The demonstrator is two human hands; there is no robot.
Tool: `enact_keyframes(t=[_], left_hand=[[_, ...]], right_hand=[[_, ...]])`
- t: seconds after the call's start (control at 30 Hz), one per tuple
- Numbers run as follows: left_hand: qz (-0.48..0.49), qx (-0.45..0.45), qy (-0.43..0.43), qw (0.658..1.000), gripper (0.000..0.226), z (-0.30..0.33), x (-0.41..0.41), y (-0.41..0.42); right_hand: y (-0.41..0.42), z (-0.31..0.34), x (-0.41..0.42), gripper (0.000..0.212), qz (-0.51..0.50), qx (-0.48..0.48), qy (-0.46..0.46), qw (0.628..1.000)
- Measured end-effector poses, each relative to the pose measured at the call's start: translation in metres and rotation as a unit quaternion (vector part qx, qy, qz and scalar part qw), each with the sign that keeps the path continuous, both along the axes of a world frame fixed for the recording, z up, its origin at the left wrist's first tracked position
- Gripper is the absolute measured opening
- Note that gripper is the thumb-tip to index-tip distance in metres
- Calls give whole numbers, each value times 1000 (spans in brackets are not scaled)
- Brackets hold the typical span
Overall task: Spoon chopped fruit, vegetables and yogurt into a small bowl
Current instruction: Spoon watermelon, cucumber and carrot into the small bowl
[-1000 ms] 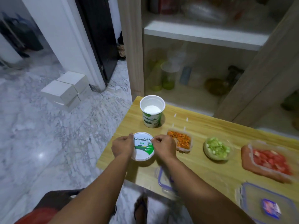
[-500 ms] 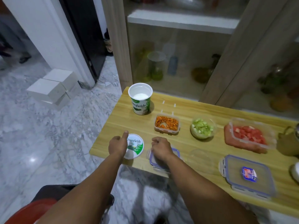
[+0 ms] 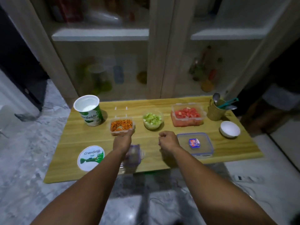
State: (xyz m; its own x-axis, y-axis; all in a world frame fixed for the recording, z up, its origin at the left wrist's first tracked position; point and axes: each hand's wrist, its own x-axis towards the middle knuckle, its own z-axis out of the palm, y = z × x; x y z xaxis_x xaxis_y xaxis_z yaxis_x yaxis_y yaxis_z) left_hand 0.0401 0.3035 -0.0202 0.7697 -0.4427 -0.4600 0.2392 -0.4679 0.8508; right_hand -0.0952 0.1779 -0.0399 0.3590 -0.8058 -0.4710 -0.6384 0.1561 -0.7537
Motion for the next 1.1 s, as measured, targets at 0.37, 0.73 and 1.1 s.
enact_keyframes(t=[0.37, 0.73, 1.1], left_hand=[[-118, 2, 63, 991, 45, -4, -126, -150], [-139, 23, 118, 983, 39, -30, -235, -296], [-132, 74, 152, 977, 54, -67, -273, -367]], right_hand=[[-133, 5, -138, 30, -86, -36, 17, 996], [-269, -8, -251, 34, -150, -72, 96, 981], [-312, -31, -265, 40, -55, -42, 148, 987]])
